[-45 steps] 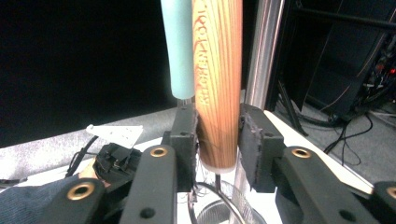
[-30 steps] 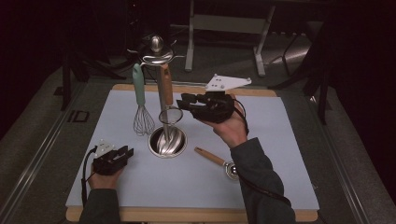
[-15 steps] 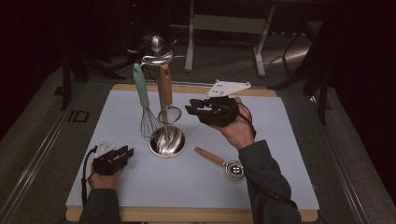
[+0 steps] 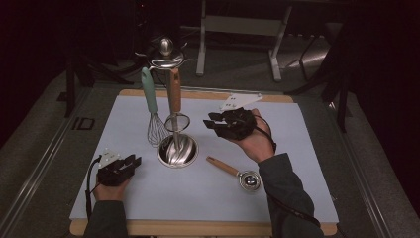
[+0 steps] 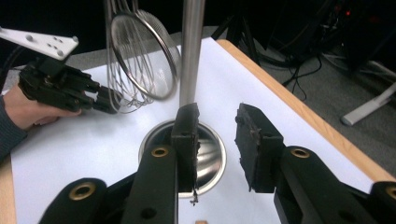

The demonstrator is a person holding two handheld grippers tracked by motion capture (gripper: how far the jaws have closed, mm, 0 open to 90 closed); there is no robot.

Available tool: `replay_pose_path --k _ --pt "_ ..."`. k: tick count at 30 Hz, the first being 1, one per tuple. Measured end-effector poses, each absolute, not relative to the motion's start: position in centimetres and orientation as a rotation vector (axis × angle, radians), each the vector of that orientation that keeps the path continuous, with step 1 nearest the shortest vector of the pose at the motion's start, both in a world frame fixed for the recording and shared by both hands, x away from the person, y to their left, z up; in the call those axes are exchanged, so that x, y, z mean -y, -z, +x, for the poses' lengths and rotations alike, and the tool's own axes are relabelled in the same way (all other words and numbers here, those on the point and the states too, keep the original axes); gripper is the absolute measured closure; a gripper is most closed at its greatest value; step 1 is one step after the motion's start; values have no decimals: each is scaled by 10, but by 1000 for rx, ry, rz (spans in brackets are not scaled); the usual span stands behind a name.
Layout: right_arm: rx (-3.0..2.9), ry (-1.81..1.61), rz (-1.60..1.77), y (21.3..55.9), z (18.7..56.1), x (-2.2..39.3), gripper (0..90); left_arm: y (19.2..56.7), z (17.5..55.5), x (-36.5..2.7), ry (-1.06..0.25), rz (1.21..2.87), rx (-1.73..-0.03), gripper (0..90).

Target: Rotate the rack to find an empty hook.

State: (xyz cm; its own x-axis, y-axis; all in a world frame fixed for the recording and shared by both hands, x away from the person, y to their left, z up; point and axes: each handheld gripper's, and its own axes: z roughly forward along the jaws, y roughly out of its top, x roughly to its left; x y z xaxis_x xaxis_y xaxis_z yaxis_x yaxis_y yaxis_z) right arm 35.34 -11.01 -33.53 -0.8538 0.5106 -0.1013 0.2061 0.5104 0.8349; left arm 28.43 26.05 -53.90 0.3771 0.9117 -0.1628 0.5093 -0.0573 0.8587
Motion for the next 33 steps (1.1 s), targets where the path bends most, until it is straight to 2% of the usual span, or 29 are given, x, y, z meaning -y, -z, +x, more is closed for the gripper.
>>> replay_pose_path --k 5,11,18,23,33 --pt "-2437 -1192 614 344 353 115 683 534 284 -263 -551 1671 -1258 706" --pt "-2451 -1106 630 357 353 127 670 505 277 -261 -596 1586 -1187 751" --pt "-2422 -1051 708 379 347 145 659 466 267 -258 -680 1470 -1105 897" --pt "-2433 -1010 757 401 345 155 659 439 265 -258 -681 1386 -1054 900" --pt "-2416 -1002 907 443 334 183 636 381 257 -247 -753 1329 -909 900"
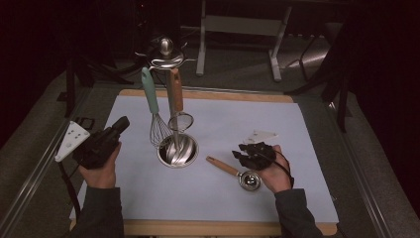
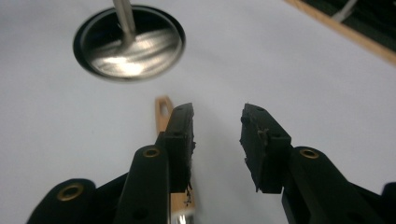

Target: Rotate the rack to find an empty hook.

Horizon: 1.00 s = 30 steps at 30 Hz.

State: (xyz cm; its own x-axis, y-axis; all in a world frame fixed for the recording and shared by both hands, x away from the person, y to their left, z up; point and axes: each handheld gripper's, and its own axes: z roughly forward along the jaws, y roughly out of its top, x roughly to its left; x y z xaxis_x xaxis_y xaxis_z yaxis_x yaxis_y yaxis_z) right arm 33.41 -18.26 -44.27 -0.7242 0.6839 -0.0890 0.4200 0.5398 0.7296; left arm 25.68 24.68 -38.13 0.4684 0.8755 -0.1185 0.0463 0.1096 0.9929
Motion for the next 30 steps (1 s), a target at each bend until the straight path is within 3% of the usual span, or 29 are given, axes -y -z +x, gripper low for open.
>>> replay_pose_path --k 7,18,30 --pt "-2411 -985 1015 470 329 208 634 344 260 -240 -786 1301 -814 900" --pt "-2388 -1092 1105 473 323 225 610 307 261 -219 -799 1229 -665 900" --pt "-2362 -1123 1136 473 323 234 608 286 276 -200 -809 1241 -642 900"
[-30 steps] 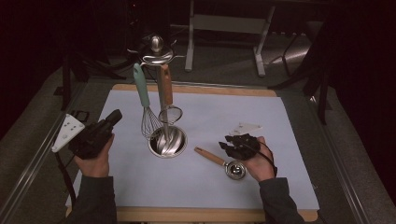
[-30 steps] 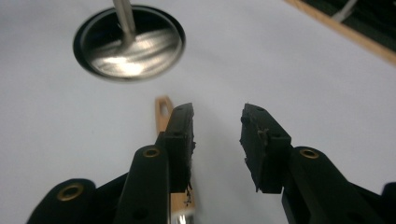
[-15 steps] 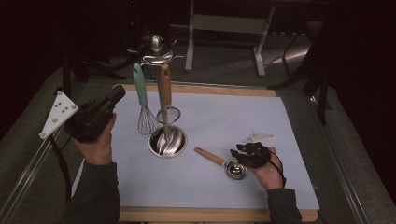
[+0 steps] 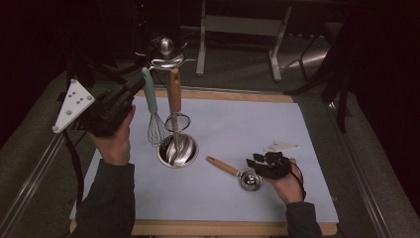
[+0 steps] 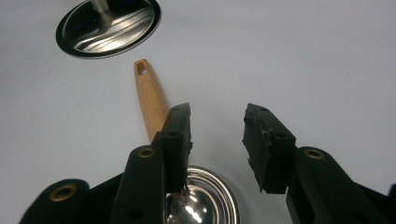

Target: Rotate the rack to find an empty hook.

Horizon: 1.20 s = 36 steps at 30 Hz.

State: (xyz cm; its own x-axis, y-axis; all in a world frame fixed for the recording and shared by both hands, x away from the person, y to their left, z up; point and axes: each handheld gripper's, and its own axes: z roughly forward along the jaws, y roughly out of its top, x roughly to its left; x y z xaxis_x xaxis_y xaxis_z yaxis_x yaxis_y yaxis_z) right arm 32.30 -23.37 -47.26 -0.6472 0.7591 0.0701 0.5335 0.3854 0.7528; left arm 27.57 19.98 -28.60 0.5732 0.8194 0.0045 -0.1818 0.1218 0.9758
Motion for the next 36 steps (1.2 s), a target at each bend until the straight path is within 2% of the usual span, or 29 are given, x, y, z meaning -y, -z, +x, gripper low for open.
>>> replay_pose_path --k 20,36 --pt "-2352 -1128 1151 473 323 238 607 282 281 -197 -853 1260 -665 900" --pt "-2342 -1135 1173 474 323 243 604 281 292 -209 -848 1252 -699 899"
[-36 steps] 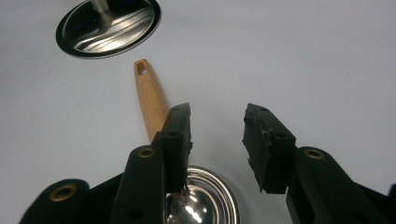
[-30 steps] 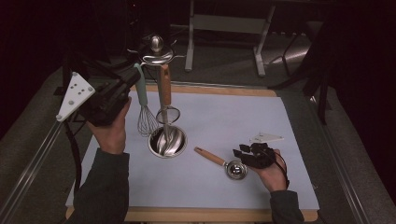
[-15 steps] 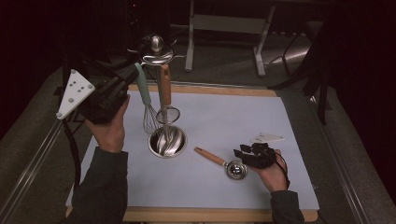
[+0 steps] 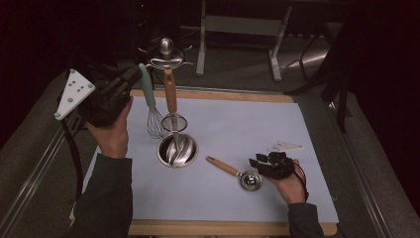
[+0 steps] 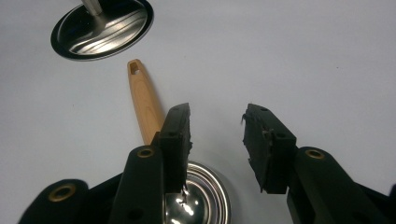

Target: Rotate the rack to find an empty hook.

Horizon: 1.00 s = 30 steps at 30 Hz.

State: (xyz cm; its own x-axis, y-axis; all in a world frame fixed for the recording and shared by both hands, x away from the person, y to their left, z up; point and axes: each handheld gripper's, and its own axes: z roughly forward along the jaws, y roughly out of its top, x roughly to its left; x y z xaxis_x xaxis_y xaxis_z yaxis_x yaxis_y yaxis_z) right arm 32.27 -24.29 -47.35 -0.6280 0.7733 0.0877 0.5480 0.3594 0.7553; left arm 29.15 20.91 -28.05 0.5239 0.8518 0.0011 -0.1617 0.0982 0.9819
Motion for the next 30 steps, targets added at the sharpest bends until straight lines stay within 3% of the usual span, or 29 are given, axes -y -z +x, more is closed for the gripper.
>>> replay_pose_path --k 30 --pt "-2324 -1147 1193 473 321 248 604 274 318 -221 -857 1262 -782 899"
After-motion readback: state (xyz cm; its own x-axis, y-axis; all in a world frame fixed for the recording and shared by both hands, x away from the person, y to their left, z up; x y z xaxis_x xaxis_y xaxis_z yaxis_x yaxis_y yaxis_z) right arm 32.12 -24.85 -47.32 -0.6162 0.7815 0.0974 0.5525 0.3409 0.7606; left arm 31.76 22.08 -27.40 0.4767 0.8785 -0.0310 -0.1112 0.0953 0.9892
